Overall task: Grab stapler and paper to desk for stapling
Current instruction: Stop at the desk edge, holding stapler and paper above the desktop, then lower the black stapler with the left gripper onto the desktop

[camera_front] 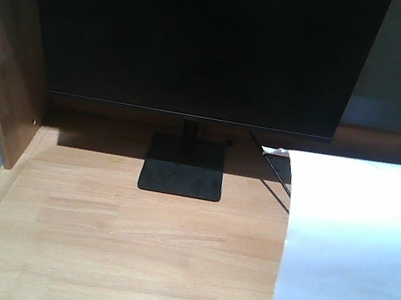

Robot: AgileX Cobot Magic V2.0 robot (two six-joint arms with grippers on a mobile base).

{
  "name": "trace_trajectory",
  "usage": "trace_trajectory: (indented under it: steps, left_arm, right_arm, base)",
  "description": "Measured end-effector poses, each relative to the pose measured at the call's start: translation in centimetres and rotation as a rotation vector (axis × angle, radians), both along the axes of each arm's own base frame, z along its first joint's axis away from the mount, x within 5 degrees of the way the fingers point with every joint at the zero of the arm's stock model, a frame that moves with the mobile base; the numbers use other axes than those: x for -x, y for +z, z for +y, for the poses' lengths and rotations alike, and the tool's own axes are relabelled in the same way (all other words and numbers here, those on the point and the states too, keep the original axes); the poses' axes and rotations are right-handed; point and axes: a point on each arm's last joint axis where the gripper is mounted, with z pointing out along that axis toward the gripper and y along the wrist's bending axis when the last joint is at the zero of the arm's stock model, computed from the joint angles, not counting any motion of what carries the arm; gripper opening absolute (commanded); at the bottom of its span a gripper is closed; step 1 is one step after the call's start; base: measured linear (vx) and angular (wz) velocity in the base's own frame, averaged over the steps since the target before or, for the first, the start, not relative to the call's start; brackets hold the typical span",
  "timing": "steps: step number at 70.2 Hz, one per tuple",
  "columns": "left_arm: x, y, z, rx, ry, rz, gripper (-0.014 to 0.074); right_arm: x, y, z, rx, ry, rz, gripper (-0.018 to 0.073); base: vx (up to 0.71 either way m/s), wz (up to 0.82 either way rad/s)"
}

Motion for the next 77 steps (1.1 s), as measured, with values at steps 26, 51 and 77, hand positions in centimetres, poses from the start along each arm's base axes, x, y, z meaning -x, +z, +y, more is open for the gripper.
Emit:
trace_trajectory:
  steps: [26,51,77]
  left_arm:
    - [-3.1,0.7,-1.5,-0.048,0.001,-0.003,-0.0007]
    - [-11.5,-1.1,-7.1,-0.283,-0.162,0.077,-0.0007]
    - [-20.0,-5.9,-9.3,-0.358,-0.191,0.22,-0.0007]
  right_arm:
    - [0.0,0.0,0.0,0.0,0.0,-0.001,-0.0006]
    - [0.0,0.0,0.0,0.0,0.0,-0.001,-0.0006]
    - [0.0,0.0,0.0,0.0,0.0,-0.001,-0.0006]
  base:
    - [0.0,0.0]
    - [0.0,0.0]
    - [0.0,0.0]
